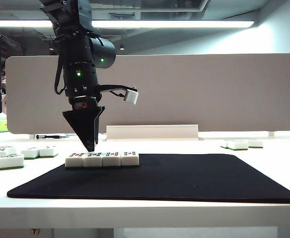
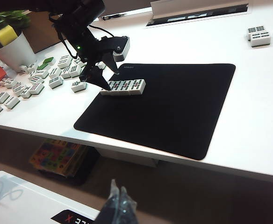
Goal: Arrange four mahjong tiles into a neat stack, creating two layers of paired tiles.
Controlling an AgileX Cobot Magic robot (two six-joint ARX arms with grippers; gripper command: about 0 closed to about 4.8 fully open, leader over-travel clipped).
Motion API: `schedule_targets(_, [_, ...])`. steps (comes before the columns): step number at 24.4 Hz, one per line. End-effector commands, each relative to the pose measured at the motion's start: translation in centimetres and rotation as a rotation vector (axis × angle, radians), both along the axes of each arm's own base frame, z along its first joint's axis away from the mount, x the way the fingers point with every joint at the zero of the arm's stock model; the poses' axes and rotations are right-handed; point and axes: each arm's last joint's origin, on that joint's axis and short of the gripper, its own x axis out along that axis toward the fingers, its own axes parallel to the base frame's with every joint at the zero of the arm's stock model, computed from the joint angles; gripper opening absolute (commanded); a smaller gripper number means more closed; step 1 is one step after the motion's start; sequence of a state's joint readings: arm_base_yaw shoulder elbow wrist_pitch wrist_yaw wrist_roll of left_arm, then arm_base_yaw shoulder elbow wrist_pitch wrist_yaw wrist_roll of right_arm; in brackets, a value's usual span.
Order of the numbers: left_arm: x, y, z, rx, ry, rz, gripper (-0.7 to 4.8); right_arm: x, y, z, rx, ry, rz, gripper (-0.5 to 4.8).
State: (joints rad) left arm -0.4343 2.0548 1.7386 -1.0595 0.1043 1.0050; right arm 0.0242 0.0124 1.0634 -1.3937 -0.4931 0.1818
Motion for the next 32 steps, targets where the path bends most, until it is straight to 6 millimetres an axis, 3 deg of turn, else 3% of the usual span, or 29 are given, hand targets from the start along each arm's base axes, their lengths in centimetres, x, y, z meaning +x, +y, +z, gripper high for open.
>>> schedule_targets(1, [-0.2,0.1,0.2,0.008,0.006,-0.020,3.76,-0.3,0.0,0.0,-0.002,-0.029,0.001,-0.01])
schedule_targets(15, [0.0,0.1,-1.7,0.049,0.025,-0.002,3.71,-0.3,0.0,0.0,-0.002,-0.029,0.001,-0.01])
schedule_targets(18, [0.1,0.3,-2.0,0.057,0.043,0.002,3.12,-0.3,0.0,0.0,-0.002,-0.029,0.001,-0.01])
schedule_targets(27, [0.5,0.1,-3.5,0.068,0.068,0.002,2.98,-0.3,0.0,0.0,-0.002,-0.029,0.001,-0.01])
schedule_targets(28, [0.5,0.1,-3.6,0.069,0.068,0.002,2.62,-0.3,0.0,0.0,-0.002,-0.029,0.000,-0.01])
schedule_targets(32, [0.5,0.1,-3.6,0.070,0.071,0.004,2.05,-0.3,0.0,0.0,-0.002,-0.029,0.000,-0.01])
